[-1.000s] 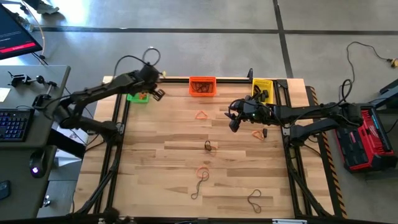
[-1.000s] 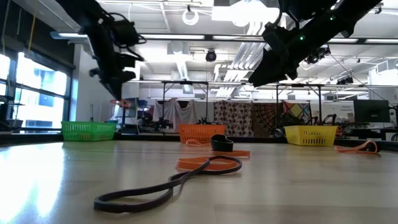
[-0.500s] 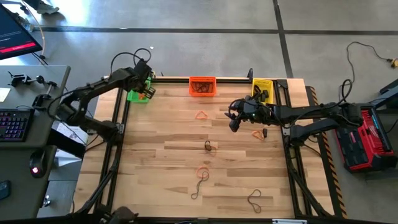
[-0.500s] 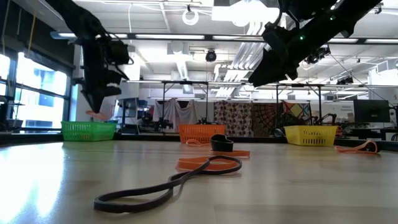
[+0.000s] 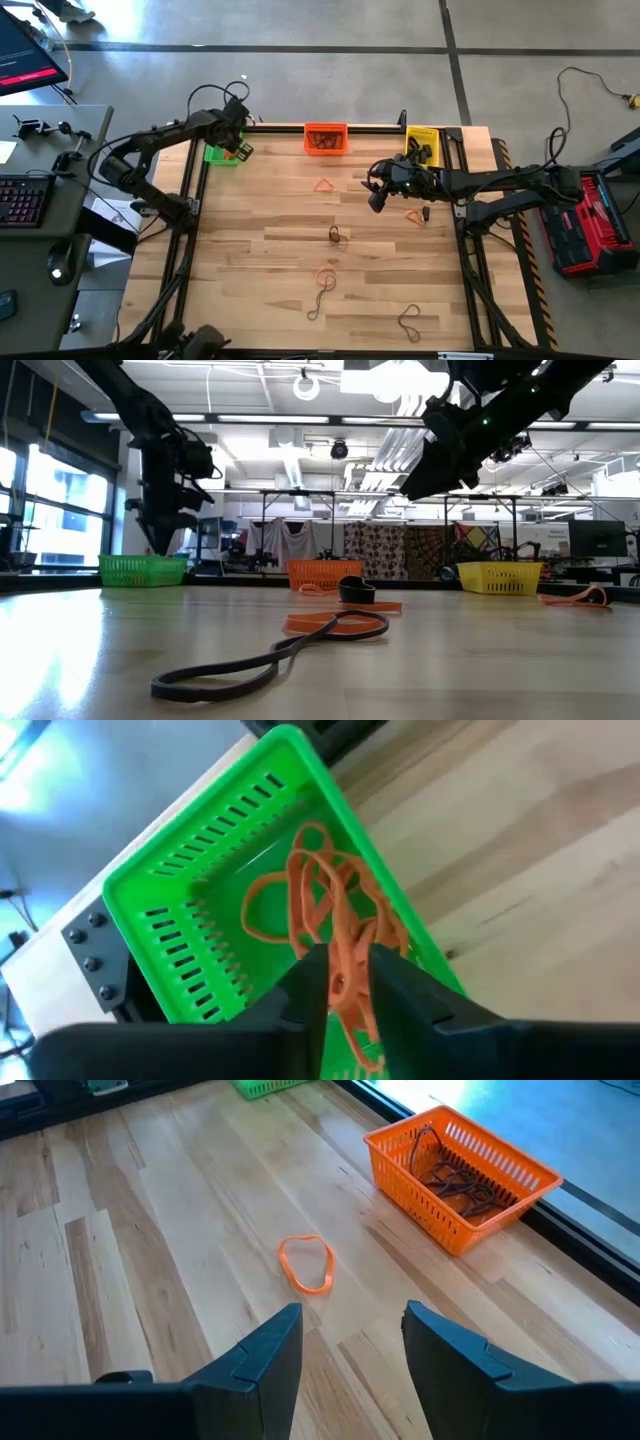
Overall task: Sort rubber bands into baskets
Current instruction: Put the left black rubber band into the yellow bin
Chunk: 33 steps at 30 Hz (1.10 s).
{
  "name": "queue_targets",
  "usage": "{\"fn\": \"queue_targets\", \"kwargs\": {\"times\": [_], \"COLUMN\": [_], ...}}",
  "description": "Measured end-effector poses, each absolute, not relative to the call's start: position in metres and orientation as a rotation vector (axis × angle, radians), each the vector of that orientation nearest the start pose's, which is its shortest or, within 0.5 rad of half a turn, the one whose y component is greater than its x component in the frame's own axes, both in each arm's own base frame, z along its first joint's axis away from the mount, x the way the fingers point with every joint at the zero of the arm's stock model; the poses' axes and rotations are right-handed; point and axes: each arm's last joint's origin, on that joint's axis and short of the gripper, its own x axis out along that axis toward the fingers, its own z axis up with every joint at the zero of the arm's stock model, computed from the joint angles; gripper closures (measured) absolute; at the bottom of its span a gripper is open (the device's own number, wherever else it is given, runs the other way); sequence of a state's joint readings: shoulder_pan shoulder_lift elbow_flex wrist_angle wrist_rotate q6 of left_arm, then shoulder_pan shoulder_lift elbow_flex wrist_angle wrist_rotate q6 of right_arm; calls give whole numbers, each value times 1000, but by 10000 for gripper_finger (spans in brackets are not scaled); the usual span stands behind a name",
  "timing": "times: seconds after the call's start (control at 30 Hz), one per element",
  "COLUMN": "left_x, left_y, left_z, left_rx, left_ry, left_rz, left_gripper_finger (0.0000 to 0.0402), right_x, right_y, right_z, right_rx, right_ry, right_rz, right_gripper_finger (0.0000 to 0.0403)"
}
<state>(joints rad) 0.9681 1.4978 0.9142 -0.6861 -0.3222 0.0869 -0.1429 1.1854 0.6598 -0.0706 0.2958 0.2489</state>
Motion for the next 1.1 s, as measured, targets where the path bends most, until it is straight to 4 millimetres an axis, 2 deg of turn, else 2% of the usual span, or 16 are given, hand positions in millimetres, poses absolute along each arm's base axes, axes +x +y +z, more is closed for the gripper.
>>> {"fn": "queue_targets", "kwargs": {"times": [0.2,0.33,0.6,0.97,1.1], "left_x": [149,157,176,187,190], "left_y": [215,201,155,85,67], "left_z": [204,217,220,221,215], "left_rx": [-319,-260,-132,-29,-17], "left_ry": [1274,1197,844,470,365], "left_rz": [1030,1006,881,604,512], "left_gripper_finger": [279,258,257,257,257], "right_x": [240,241,255,282,288], "right_y": [-42,-39,-19,10,20], "right_z": [225,225,216,181,170], "right_rx": [182,190,153,198,227], "right_ry": [529,532,529,568,579], "right_rz": [-459,-401,-307,-202,-183], "right_gripper_finger": [240,240,240,238,220]}}
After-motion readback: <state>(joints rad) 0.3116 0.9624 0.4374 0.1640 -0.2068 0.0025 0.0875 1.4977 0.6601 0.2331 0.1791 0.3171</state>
